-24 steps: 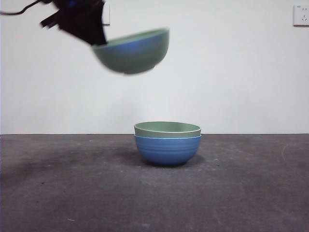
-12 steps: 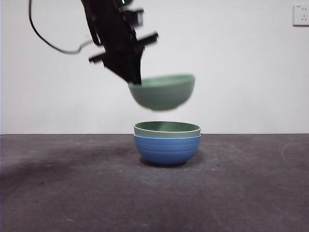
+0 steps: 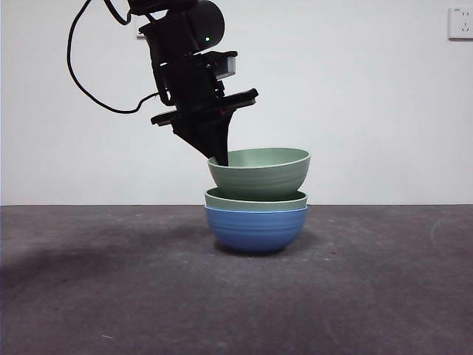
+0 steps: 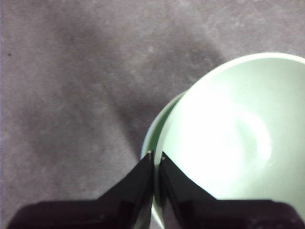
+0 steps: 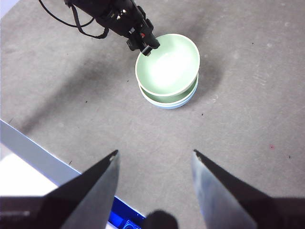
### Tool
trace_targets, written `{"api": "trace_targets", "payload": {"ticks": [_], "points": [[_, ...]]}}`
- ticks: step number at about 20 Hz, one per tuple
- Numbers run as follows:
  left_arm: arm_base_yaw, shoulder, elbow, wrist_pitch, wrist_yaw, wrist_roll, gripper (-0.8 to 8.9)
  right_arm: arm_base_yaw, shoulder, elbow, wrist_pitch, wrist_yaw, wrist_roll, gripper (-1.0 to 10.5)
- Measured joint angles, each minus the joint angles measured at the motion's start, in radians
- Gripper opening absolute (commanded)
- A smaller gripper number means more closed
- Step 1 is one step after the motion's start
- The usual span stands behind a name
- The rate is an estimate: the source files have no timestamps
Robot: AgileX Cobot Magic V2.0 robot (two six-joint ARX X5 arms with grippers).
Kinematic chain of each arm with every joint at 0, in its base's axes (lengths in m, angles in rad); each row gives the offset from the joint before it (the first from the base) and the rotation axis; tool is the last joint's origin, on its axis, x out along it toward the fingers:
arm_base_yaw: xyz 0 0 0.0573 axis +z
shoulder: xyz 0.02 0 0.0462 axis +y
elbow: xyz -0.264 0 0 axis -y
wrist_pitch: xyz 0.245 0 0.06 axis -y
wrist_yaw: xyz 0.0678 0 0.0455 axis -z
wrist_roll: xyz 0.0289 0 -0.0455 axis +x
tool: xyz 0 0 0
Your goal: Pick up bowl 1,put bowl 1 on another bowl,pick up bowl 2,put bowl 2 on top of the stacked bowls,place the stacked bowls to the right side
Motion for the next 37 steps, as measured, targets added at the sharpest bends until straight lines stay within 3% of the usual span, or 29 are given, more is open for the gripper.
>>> {"api": "trace_targets", "payload": {"ticks": [10,11,13,14,25,33,36,37], "points": [[-0.014,0.054,0.0,0.001,-0.028,0.0,0.09,0.0,0.0,0.0,0.0,0.0,0.0,2.5],[-0.014,0.054,0.001,0.001,-0.028,0.0,0.69,0.0,0.0,0.0,0.0,0.0,0.0,2.5],[-0.014,0.054,0.001,-0.013,-0.027,0.0,3.04,0.0,0.0,0.0,0.0,0.0,0.0,2.5],[-0.016,0.054,0.001,-0.021,-0.025,0.0,3.55,0.0,0.0,0.0,0.0,0.0,0.0,2.5],[-0.019,-0.03,0.001,-0.097,-0.025,0.0,3.52,0.0,0.0,0.0,0.0,0.0,0.0,2.5],[-0.019,-0.324,0.001,-0.238,-0.026,0.0,3.51,0.0,0.093,0.0,0.037,0.0,0.0,2.6],[-0.019,-0.481,0.001,-0.32,-0.026,0.0,3.51,0.0,0.174,0.0,0.095,0.0,0.0,4.6],[-0.019,-0.521,0.001,-0.344,-0.026,0.0,3.51,0.0,0.202,0.0,0.114,0.0,0.0,4.6]]}}
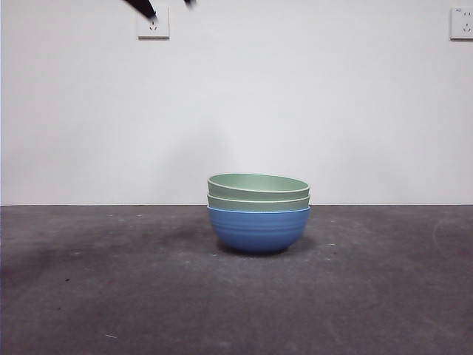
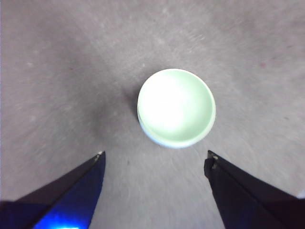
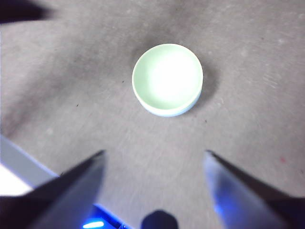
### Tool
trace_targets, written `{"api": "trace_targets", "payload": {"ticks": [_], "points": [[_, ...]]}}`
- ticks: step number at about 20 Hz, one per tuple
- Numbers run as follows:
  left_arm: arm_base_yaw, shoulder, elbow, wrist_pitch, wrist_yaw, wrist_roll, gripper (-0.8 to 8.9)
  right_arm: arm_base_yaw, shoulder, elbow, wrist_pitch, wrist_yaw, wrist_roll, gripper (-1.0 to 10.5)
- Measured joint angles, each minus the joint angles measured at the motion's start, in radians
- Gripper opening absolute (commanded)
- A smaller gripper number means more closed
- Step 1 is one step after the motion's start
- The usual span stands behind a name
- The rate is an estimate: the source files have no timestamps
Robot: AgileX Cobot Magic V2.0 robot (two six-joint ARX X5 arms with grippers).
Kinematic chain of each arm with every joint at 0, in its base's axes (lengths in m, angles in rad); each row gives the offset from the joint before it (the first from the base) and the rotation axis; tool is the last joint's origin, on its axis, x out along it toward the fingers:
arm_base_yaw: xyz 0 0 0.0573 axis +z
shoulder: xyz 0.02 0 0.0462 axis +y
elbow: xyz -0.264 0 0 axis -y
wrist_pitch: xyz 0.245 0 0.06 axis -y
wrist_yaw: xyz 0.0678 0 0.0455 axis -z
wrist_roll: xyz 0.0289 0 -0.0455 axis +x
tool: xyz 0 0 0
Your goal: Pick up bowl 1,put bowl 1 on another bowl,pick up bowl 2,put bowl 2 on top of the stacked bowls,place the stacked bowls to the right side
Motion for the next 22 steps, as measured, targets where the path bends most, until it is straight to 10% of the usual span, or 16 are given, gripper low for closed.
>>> {"api": "trace_targets", "payload": {"ticks": [22], "points": [[0.0,-0.308,0.0,-0.179,0.001,0.0,3.51,-0.139,0.726,0.0,0.364,-0.093,0.041,4.4]]}}
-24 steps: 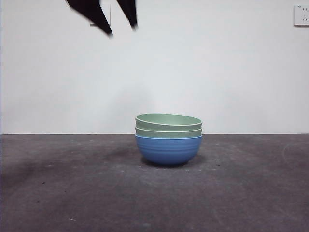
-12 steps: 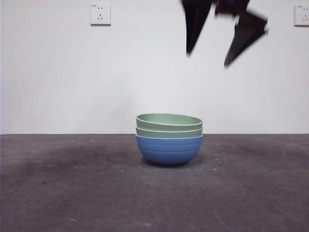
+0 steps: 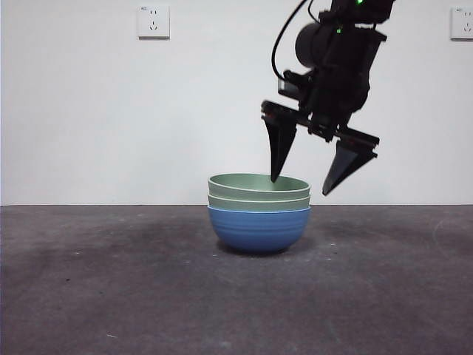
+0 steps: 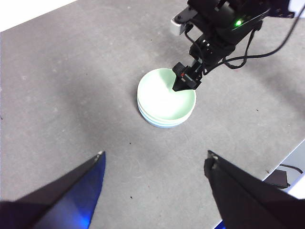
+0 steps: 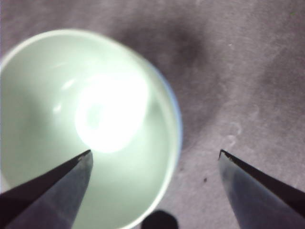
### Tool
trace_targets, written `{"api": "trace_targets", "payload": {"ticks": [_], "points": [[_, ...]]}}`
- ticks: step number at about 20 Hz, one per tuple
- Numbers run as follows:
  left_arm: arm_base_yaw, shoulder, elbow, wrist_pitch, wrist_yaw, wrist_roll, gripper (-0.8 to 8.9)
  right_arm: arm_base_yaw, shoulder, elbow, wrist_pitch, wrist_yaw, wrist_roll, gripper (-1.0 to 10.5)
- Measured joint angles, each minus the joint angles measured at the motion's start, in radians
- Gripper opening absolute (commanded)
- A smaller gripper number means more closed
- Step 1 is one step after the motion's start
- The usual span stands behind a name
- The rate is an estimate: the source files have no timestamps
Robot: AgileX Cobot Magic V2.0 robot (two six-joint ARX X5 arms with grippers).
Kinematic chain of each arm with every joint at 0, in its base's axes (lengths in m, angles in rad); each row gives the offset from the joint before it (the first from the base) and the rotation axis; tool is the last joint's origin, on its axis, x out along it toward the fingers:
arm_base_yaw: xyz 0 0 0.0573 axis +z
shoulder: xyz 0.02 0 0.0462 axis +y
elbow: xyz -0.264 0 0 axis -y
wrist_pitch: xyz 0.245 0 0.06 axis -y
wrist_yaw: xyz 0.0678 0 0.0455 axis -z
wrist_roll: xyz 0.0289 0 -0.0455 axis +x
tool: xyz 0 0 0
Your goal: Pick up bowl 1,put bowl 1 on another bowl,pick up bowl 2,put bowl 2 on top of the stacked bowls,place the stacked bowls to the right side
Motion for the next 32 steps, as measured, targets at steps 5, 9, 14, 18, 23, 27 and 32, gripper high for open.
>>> {"api": "trace_targets", "payload": {"ticks": [5,9,14,18,23,27,32], "points": [[0.0,0.0,0.0,0.0,0.0,0.0,3.51,-0.014,0.045,0.0,0.007,-0.013,0.005,4.4],[0.0,0.0,0.0,0.0,0.0,0.0,3.51,-0.017,0.082,0.0,0.008,-0.014,0.008,3.7],[0.0,0.0,0.0,0.0,0.0,0.0,3.51,-0.013,0.085,0.0,0.04,-0.115,0.013,1.5],[0.0,0.0,0.0,0.0,0.0,0.0,3.51,-0.015,0.085,0.0,0.033,-0.114,0.016,0.8],[0.0,0.0,0.0,0.0,0.0,0.0,3.5,-0.013,0.085,0.0,0.03,-0.114,0.019,-0.1],[0.0,0.0,0.0,0.0,0.0,0.0,3.5,-0.013,0.085,0.0,0.028,-0.115,0.018,-0.1],[0.0,0.0,0.0,0.0,0.0,0.0,3.5,-0.026,0.018,0.0,0.003,-0.11,0.006,-0.1]]}}
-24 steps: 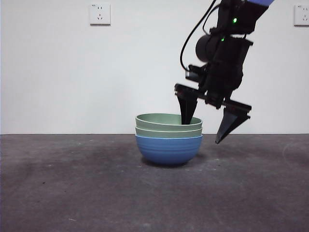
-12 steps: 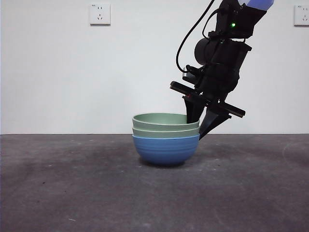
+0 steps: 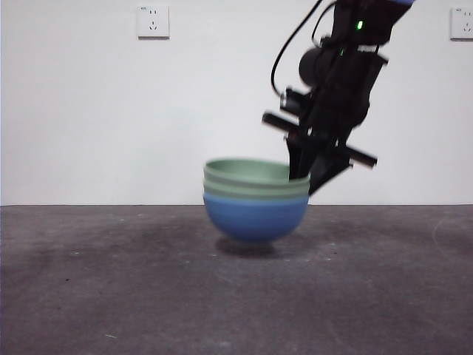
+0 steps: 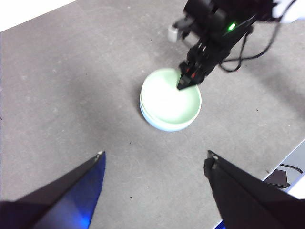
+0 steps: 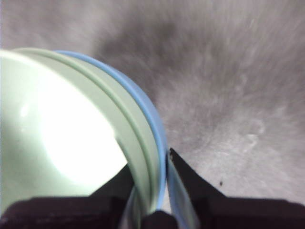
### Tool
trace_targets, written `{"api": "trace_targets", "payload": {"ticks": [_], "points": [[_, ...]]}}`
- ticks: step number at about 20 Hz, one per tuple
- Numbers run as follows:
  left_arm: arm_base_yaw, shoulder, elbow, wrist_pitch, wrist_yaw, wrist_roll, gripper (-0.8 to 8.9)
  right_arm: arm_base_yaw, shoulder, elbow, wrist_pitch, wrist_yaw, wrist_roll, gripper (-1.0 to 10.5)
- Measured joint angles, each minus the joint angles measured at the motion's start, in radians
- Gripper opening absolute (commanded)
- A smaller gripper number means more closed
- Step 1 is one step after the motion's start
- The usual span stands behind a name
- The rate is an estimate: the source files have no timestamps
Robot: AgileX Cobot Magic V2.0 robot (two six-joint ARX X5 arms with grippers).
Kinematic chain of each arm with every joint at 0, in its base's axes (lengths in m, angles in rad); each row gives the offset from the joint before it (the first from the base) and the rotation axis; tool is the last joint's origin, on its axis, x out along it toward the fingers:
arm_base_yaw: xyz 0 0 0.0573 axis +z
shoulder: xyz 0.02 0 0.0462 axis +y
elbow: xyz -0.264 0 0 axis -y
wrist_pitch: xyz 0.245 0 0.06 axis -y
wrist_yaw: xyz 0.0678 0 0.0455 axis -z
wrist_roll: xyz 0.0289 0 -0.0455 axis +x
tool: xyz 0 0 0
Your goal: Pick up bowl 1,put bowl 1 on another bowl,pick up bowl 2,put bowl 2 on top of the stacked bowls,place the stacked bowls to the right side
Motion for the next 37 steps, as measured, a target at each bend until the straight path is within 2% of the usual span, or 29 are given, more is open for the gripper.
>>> {"api": "trace_targets", "payload": {"ticks": [4,11,15,19,27,37], "points": [[0.0,0.0,0.0,0.0,0.0,0.0,3.5,-0.064,-0.112,0.004,-0.032,-0.005,-0.007,-0.1],[0.0,0.0,0.0,0.0,0.0,0.0,3.5,-0.27,-0.116,0.004,-0.121,0.011,-0.037,-0.1],[0.0,0.0,0.0,0.0,0.0,0.0,3.5,-0.334,-0.114,0.004,-0.144,0.011,-0.053,-0.1],[0.0,0.0,0.0,0.001,0.0,0.0,3.5,-0.346,-0.093,-0.012,-0.132,0.015,-0.074,-0.1],[0.0,0.0,0.0,0.001,0.0,0.0,3.5,-0.354,-0.09,-0.156,-0.033,0.034,-0.088,-0.1],[0.0,0.0,0.0,0.001,0.0,0.0,3.5,-0.377,-0.089,-0.202,-0.015,0.022,-0.104,-0.1]]}}
